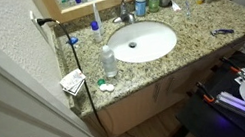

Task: Put the blue bottle on the left side of the faucet

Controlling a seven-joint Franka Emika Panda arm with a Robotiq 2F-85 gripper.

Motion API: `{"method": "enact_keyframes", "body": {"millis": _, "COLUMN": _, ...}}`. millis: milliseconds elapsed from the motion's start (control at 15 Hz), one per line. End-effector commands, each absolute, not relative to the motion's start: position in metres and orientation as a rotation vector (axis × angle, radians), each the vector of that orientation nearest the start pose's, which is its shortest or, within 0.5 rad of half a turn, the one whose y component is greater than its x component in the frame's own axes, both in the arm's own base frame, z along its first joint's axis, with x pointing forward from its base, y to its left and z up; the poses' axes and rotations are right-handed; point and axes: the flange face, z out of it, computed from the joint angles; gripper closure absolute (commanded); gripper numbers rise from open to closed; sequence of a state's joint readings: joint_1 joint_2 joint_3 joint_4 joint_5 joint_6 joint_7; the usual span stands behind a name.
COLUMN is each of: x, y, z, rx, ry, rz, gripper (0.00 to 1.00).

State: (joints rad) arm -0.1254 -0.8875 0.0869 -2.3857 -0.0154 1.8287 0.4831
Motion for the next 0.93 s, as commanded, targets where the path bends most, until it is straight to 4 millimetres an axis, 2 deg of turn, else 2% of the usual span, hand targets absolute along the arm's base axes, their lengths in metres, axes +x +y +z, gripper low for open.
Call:
{"method": "enact_keyframes", "body": {"millis": 0, "x": 0.302, "y": -0.008, "z": 0.648, "rx": -2.978, "ry": 0.84, "rz": -0.561, "gripper": 0.0}}
{"method": "enact_keyframes", "body": {"millis": 200, "x": 0.302, "y": -0.002, "z": 0.64, "rx": -2.995, "ry": 0.831, "rz": -0.543, "gripper": 0.0}}
{"method": "enact_keyframes", "body": {"millis": 333, "x": 0.345, "y": -0.003, "z": 0.602, "rx": -3.087, "ry": 0.89, "rz": -0.354, "gripper": 0.0}}
{"method": "enact_keyframes", "body": {"millis": 400, "x": 0.365, "y": 0.003, "z": 0.587, "rx": -3.087, "ry": 0.842, "rz": -0.281, "gripper": 0.0}}
{"method": "enact_keyframes", "body": {"millis": 467, "x": 0.378, "y": 0.006, "z": 0.58, "rx": -3.111, "ry": 0.862, "rz": -0.291, "gripper": 0.0}}
{"method": "enact_keyframes", "body": {"millis": 600, "x": 0.407, "y": 0.016, "z": 0.563, "rx": -3.11, "ry": 0.772, "rz": -0.131, "gripper": 0.0}}
{"method": "enact_keyframes", "body": {"millis": 800, "x": 0.46, "y": 0.018, "z": 0.561, "rx": -3.084, "ry": 0.819, "rz": -0.008, "gripper": 0.0}}
{"method": "enact_keyframes", "body": {"millis": 867, "x": 0.423, "y": 0.019, "z": 0.555, "rx": -3.104, "ry": 0.792, "rz": -0.11, "gripper": 0.0}}
